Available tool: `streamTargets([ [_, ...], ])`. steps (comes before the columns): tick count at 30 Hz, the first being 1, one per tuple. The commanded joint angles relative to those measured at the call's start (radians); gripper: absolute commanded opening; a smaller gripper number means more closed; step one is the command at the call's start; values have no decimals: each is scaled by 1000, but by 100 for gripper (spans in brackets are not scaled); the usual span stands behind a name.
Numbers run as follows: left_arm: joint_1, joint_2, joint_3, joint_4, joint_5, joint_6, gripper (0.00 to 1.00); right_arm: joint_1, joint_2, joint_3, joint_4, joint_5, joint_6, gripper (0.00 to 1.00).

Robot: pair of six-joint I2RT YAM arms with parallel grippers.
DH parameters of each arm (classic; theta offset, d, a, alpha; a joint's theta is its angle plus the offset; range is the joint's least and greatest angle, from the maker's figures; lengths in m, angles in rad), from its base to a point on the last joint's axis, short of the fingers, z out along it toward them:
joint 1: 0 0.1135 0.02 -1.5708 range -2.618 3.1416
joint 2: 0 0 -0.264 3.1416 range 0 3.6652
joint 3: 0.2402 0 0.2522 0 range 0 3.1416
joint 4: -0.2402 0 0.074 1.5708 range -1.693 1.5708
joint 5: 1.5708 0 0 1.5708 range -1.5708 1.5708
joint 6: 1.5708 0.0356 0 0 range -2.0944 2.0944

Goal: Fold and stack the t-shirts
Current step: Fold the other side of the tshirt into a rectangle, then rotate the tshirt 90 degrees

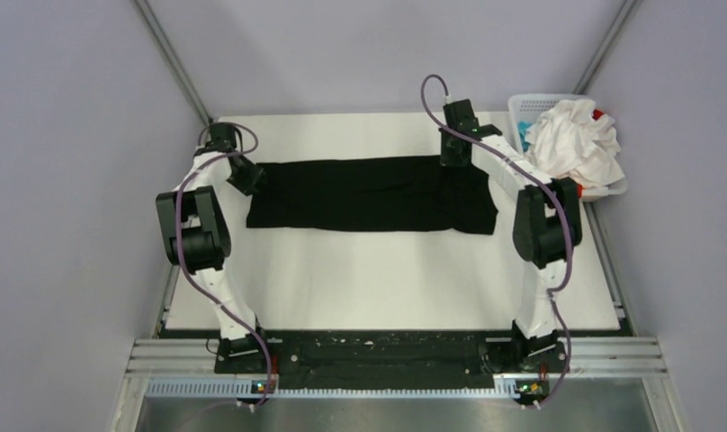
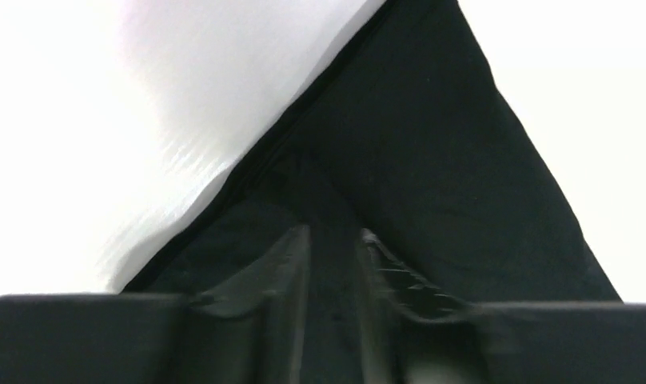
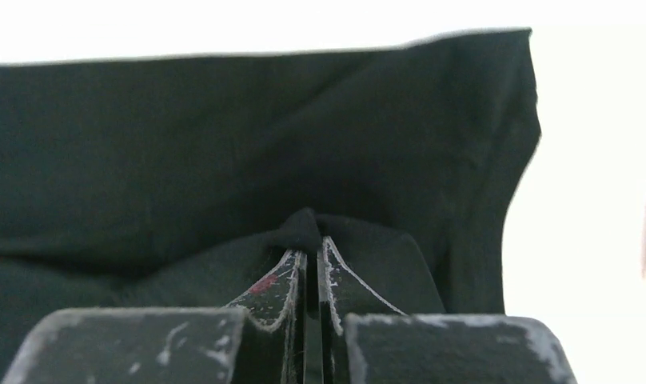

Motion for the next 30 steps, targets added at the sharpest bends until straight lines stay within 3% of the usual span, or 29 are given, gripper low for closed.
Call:
streamTargets([
  [1,-3,52,100,-48,-8,12,52,-35,230,274,-6,-58,-14,10],
  [4,-2,56,157,-79,-19,15,73,-54,406,549,-142,-52,27,31],
  [5,-2,48,169,-89,-15,17,91,-58,444,627,-191,-50,44,44],
  [6,-2,32,173,-94,-14,19,98,-58,461,675,-223,-38,62,55],
  [8,-3,-6,159,-93,-15,30,99,-59,436,659,-222,-23,94,73],
  [9,-2,-26,148,-90,-15,37,99,-59,399,615,-196,-28,102,87],
  [11,-3,-61,124,-85,-11,44,99,-58,308,476,-120,-52,109,98],
  [17,-12,-84,81,-29,79,68,99,-57,-1,-35,73,-135,164,99],
  [20,-49,-5,156,-28,143,88,99,-57,-114,-279,205,-262,227,99],
  [23,-96,114,277,-52,185,115,99,-57,-160,-454,301,-290,282,99],
  [26,-125,214,354,-78,238,120,99,-58,-135,-489,313,-278,304,99],
  [30,-133,240,283,-69,229,108,99,-67,-62,-455,314,-269,305,99],
])
